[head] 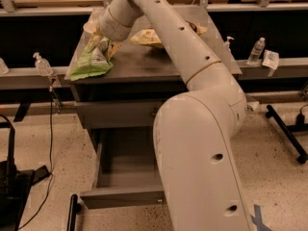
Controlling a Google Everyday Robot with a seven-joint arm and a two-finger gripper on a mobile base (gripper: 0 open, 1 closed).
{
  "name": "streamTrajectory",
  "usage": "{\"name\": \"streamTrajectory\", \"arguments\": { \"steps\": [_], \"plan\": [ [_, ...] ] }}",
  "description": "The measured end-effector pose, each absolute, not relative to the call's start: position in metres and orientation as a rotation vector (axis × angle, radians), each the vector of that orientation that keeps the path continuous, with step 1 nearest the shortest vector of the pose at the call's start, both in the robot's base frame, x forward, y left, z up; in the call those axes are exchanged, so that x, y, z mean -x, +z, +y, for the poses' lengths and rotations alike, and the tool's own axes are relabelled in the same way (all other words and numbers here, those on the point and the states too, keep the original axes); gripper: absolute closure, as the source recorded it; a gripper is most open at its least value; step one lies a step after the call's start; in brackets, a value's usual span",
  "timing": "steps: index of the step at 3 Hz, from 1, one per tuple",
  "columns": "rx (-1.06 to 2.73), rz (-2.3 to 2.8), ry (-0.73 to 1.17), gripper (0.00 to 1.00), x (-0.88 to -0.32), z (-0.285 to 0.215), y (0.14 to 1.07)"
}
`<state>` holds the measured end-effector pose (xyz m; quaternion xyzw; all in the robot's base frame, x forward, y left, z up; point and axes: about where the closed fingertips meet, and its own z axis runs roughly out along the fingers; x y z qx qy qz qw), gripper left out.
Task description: Place green rice chip bag into middle drawer
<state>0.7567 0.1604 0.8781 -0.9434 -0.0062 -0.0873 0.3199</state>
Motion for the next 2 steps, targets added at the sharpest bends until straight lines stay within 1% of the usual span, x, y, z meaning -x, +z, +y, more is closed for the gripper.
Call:
{"name": "streamTrajectory", "arguments": {
  "steps": [1, 2],
  "plan": [
    [2.408, -0.035, -0.188, 0.82, -0.748, 0.158, 0.892],
    [2.311, -0.026, -0.167, 1.0, -0.741, 0.154, 0.906]
  ]
}}
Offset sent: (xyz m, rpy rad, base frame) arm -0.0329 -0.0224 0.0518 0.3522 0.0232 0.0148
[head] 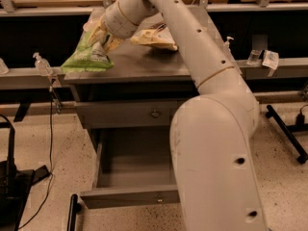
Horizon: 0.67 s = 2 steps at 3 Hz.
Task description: Place green rice chip bag into middle drawer
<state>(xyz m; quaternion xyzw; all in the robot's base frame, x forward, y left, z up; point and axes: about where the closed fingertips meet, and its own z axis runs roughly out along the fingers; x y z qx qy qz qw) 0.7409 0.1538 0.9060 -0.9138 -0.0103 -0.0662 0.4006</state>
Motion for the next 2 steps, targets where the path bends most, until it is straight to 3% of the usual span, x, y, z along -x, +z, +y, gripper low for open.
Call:
{"name": "streamTrajectory", "arguments": {
  "steps": [2],
  "plan": [
    [2.14, 0.032, -0.244, 1.0, -0.72, 0.133, 0.948]
  ]
}}
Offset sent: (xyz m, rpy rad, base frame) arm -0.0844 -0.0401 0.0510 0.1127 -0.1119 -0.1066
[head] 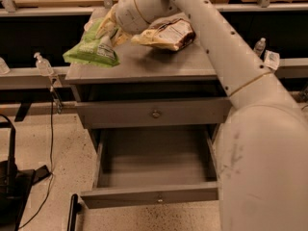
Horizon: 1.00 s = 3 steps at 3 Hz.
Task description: Place green rice chip bag into middle drawer
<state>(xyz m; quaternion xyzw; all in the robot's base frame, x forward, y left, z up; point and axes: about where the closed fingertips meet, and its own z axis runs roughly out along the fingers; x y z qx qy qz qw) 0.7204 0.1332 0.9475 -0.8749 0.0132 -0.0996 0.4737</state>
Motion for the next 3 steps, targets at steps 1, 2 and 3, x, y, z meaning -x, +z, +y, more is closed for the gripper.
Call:
{"name": "streamTrajectory", "arguments": {
  "steps": [1, 2, 3],
  "plan": [
    [2.131, 0.024, -0.345, 1.0, -0.688, 0.108, 0.965],
    [2.169, 0.055, -0.316, 1.0, -0.679, 0.092, 0.936],
    [2.169, 0.055, -0.316, 1.0, -0.679, 0.092, 0.936]
  ]
}}
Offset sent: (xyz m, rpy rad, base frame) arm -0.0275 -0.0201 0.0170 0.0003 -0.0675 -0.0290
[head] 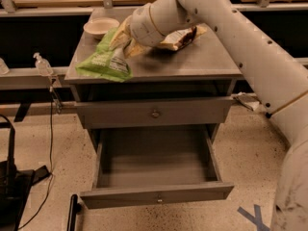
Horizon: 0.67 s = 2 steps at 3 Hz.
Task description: Place green rice chip bag into middle drawer
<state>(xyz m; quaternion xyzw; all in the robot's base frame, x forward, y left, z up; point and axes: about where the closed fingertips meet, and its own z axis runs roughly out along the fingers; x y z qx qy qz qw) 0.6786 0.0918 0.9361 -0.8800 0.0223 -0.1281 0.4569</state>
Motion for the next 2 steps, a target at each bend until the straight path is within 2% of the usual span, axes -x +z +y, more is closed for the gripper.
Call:
{"name": "streamTrajectory", "arguments": {
  "steps": [2],
  "plan": [
    [2.134, 0.082, -0.364, 1.0, -0.593, 0.064, 0.93]
  ]
}}
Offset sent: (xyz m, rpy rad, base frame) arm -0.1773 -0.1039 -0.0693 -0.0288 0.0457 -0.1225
